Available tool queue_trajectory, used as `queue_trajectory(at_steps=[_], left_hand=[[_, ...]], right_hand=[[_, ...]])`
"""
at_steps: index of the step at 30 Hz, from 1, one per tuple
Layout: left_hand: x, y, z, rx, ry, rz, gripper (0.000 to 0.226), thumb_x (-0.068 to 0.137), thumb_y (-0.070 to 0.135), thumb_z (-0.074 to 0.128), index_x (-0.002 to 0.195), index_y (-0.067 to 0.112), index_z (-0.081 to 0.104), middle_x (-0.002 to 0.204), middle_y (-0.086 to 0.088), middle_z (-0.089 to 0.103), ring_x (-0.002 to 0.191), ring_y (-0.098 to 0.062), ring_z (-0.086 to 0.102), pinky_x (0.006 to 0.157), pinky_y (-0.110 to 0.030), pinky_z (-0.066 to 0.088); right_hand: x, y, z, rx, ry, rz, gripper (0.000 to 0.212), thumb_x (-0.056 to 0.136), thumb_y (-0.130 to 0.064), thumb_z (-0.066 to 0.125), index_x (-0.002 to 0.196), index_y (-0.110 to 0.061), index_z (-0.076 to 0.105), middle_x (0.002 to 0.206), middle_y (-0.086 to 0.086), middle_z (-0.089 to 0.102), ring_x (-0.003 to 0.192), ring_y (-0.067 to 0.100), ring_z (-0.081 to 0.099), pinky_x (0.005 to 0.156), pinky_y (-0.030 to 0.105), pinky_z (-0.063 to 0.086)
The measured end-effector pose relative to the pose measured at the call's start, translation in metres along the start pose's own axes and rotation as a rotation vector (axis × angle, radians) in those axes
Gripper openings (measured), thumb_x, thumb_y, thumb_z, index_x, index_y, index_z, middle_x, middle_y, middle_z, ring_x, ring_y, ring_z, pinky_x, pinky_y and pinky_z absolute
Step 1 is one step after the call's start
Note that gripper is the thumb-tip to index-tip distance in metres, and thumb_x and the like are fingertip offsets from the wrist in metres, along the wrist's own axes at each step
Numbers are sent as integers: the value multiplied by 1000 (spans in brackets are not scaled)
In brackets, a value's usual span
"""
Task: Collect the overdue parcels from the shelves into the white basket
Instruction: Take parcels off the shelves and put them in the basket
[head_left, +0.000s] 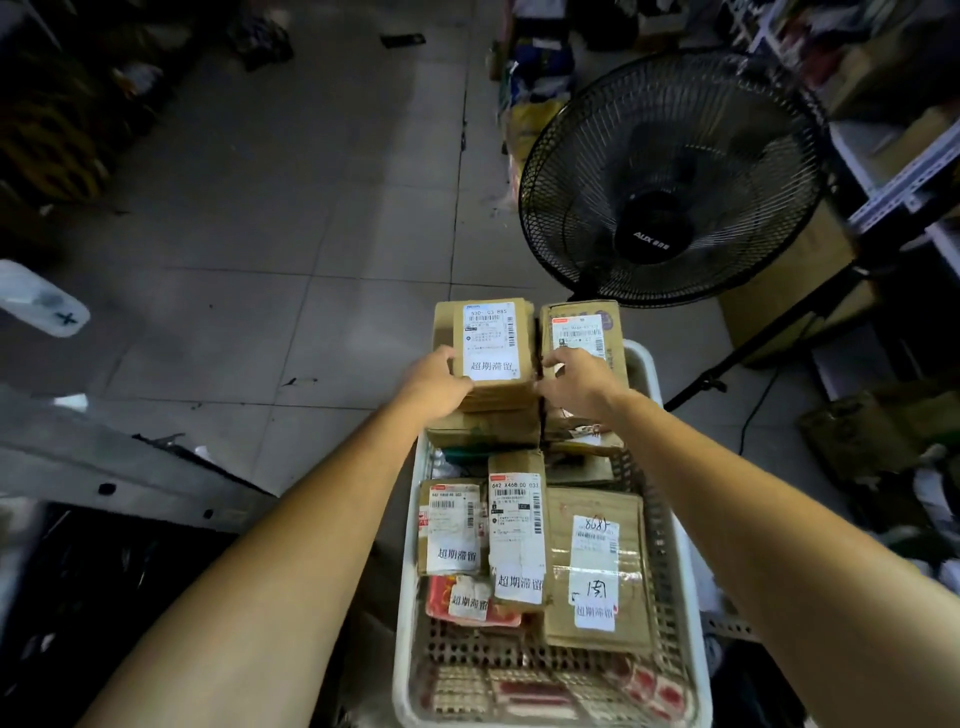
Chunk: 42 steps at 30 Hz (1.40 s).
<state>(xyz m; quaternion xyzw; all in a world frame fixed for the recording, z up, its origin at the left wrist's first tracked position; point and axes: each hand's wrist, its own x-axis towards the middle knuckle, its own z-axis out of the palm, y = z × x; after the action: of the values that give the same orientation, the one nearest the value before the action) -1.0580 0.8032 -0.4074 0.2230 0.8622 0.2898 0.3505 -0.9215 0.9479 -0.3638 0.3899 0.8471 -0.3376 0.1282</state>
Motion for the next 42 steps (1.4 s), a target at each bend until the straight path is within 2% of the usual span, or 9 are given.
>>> queue_trajectory(at_steps=[2, 5, 11, 17, 21, 26, 31, 35, 42], left_hand=[[-13, 6, -3, 70, 13, 13, 47, 93, 23, 64, 137, 23, 49, 123, -2, 64, 103, -21, 63, 87, -38, 56], [-36, 15, -5, 134, 34, 17, 42, 92, 22, 64, 133, 23, 52, 118, -5, 65, 103, -25, 64, 81, -35, 55], [-118, 26, -12, 307, 150, -21, 39, 90, 37, 62, 129, 33, 54, 117, 2, 63, 101, -23, 62, 86, -37, 54], [-228, -11, -9, 309, 234, -198, 50, 95, 39, 58, 142, 25, 48, 134, -8, 59, 116, -30, 59, 99, -38, 49], [-315, -49, -5, 262, 347, -318, 46, 93, 39, 60, 137, 26, 53, 137, -8, 57, 117, -30, 59, 95, -35, 50], [-429, -101, 11, 160, 454, -428, 40, 93, 41, 58, 129, 24, 55, 127, -7, 60, 112, -32, 59, 96, -42, 51], [-532, -142, 41, 124, 513, -517, 40, 95, 34, 57, 132, 19, 54, 122, -10, 62, 105, -31, 61, 88, -39, 53], [-600, -163, 82, 143, 591, -589, 34, 91, 32, 57, 125, 29, 57, 125, -8, 61, 107, -30, 61, 85, -38, 51], [-722, -172, 159, 23, 667, -726, 48, 89, 40, 64, 135, 29, 53, 128, -2, 63, 114, -24, 61, 92, -35, 50]], right_hand=[[-13, 0, -8, -62, -20, -40, 30, 93, -27, 64, 121, -17, 60, 111, 5, 66, 93, 19, 53, 80, 26, 39], [-36, 1, -20, -124, -61, -91, 38, 93, -33, 65, 126, -17, 57, 106, 1, 58, 96, 18, 49, 83, 26, 38], [-88, -3, -32, -319, -61, -208, 36, 93, -28, 61, 126, -14, 61, 123, 11, 64, 111, 30, 59, 88, 32, 47], [-145, -21, -3, -420, -127, -418, 44, 87, -35, 65, 125, -14, 61, 125, 9, 64, 114, 31, 59, 91, 30, 45], [-195, -52, 33, -489, -187, -559, 31, 88, -35, 64, 112, -17, 61, 117, 9, 63, 113, 31, 59, 87, 29, 44], [-275, -82, 85, -575, -307, -733, 45, 92, -31, 65, 132, -14, 55, 128, 10, 57, 118, 31, 55, 90, 28, 42], [-352, -84, 133, -691, -411, -907, 35, 82, -34, 59, 106, -9, 66, 110, 11, 64, 107, 33, 61, 90, 41, 51], [-423, -58, 151, -748, -417, -1039, 40, 94, -28, 58, 129, -9, 60, 127, 12, 59, 116, 31, 56, 94, 35, 46], [-534, -16, 201, -873, -509, -1210, 45, 97, -34, 55, 134, -8, 53, 137, 14, 53, 124, 32, 52, 102, 39, 43]])
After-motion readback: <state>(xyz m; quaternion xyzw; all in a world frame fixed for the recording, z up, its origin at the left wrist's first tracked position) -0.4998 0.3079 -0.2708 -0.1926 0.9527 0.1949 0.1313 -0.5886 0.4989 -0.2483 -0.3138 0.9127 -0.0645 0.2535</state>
